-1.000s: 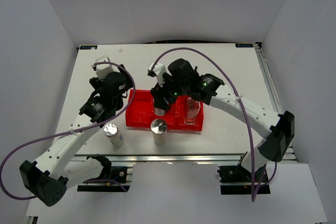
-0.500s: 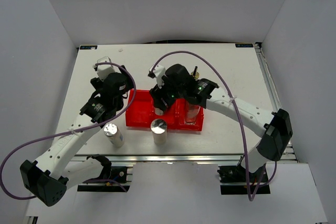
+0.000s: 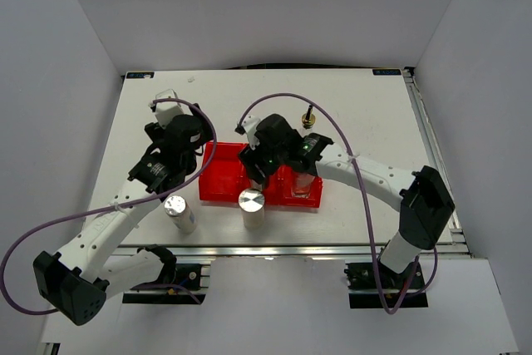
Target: Organize the condiment bottles
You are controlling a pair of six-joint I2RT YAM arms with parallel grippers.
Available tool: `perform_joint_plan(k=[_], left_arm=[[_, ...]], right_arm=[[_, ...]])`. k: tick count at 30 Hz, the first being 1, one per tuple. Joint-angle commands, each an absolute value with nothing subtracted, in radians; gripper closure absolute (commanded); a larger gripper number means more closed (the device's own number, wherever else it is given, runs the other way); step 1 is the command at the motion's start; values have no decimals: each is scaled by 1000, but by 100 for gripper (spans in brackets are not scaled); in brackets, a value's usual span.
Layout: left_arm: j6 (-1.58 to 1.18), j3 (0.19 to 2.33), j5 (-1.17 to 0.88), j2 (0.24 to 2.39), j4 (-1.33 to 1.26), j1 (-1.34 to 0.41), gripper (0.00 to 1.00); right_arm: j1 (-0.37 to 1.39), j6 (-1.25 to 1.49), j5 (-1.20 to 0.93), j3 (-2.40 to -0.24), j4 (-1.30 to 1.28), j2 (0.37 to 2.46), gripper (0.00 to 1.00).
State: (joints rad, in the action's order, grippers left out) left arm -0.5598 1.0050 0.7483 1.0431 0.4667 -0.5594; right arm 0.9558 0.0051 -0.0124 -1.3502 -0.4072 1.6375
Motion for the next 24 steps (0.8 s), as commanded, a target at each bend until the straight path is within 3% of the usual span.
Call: perform_joint_plan(k=[1, 14, 20, 24], left_arm=[[-555, 1008, 750, 1042, 462, -557, 2], [-558, 1009, 742, 1042, 459, -557, 2], [-557, 1012, 735, 1054, 456, -557, 2], [-558, 1014, 730, 1058, 463, -557, 2]], right_arm=[[960, 40, -5, -1329, -253, 1614, 100], [959, 92, 74, -1250, -166, 1655, 99], [959, 117, 64, -1210, -147, 1649, 73], [960, 135, 64, -1206, -153, 1658, 65]])
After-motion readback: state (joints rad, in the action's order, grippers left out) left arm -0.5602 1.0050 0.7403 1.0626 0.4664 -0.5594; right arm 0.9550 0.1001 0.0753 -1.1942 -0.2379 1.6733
